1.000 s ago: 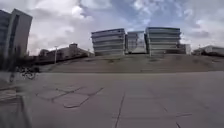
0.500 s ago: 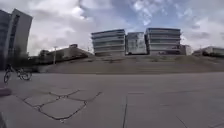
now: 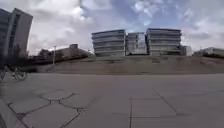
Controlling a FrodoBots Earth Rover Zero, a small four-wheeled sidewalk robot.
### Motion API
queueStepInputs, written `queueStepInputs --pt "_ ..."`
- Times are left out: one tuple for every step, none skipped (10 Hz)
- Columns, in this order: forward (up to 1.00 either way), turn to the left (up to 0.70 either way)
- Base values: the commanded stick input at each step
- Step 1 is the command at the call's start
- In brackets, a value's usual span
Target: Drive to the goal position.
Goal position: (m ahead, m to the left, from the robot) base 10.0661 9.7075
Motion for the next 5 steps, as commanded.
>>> queueStepInputs --pt "0.70 0.00" --pt "0.70 0.00" --pt "0.70 0.00" --pt "0.70 0.00" --pt "0.70 0.00"
